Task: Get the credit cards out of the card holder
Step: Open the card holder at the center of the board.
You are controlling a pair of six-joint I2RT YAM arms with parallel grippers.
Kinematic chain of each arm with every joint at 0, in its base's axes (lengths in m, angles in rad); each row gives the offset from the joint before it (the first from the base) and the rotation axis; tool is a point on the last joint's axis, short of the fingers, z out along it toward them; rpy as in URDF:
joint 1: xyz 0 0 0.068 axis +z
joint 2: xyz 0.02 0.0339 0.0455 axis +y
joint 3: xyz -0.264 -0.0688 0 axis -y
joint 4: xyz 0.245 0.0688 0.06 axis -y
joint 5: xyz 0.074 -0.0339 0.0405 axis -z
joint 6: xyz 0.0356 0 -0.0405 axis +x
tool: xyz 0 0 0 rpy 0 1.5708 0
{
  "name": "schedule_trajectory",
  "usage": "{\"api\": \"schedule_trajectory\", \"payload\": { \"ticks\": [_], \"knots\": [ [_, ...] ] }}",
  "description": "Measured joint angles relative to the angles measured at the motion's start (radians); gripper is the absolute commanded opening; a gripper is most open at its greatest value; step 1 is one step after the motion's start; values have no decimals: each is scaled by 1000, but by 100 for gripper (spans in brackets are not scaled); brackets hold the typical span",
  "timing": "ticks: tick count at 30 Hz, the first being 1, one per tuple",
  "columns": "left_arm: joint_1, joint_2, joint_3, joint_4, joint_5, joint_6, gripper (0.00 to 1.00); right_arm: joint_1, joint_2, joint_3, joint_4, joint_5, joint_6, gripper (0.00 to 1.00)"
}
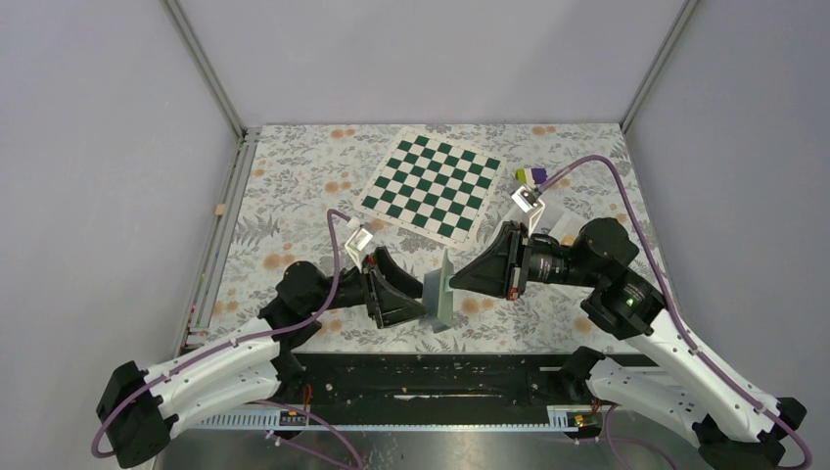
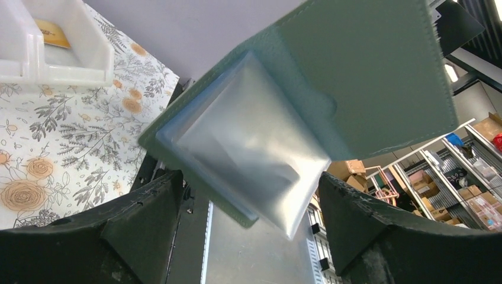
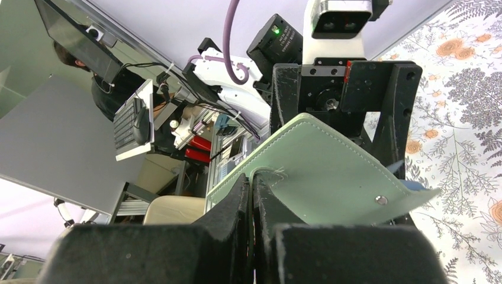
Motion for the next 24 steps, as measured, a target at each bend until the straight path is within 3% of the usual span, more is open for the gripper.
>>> {"api": "schedule_trajectory", "payload": {
  "ticks": [11, 24],
  "knots": [
    [-8, -47, 2, -10, -58, -9, 79, 0, 11, -42, -35, 11, -37, 0],
    [-9, -89, 9, -187, -121, 73, 82, 0, 27, -65, -77, 25, -63, 0]
  ]
}}
